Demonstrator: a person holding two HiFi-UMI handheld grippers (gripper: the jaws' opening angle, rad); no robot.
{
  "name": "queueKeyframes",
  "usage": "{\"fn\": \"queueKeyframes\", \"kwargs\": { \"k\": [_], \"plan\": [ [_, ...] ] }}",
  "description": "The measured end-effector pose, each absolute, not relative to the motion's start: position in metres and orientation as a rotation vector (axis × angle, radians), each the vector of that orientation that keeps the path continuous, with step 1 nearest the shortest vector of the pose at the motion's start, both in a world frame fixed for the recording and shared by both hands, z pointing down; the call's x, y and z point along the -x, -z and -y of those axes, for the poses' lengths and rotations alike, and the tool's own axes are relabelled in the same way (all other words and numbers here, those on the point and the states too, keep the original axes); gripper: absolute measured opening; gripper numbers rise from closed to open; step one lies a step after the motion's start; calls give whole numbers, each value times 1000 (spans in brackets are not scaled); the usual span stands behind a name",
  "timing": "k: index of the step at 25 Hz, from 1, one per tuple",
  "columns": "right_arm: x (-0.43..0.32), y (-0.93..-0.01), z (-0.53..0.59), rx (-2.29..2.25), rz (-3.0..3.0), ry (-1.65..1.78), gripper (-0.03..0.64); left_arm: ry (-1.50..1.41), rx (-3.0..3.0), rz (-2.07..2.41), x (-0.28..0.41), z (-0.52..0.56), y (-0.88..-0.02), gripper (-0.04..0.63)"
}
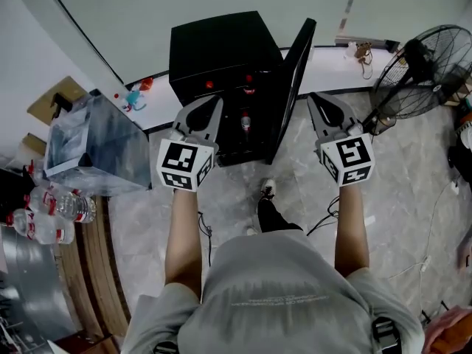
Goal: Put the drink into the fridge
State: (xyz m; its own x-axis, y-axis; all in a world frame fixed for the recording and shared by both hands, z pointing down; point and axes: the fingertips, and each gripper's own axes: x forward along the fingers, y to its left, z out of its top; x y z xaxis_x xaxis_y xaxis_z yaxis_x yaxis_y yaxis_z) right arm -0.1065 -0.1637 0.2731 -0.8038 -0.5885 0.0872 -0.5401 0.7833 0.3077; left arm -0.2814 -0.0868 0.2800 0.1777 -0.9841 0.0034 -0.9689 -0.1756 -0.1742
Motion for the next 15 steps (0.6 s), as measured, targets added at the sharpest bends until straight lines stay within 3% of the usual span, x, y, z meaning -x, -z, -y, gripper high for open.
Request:
{"fn": "queueKeyframes", "kwargs": {
  "k": [15],
  "plan": [
    [89, -264, 169, -935, 2782, 408, 1, 219, 2254, -1856, 262, 91, -263, 14]
  ]
}}
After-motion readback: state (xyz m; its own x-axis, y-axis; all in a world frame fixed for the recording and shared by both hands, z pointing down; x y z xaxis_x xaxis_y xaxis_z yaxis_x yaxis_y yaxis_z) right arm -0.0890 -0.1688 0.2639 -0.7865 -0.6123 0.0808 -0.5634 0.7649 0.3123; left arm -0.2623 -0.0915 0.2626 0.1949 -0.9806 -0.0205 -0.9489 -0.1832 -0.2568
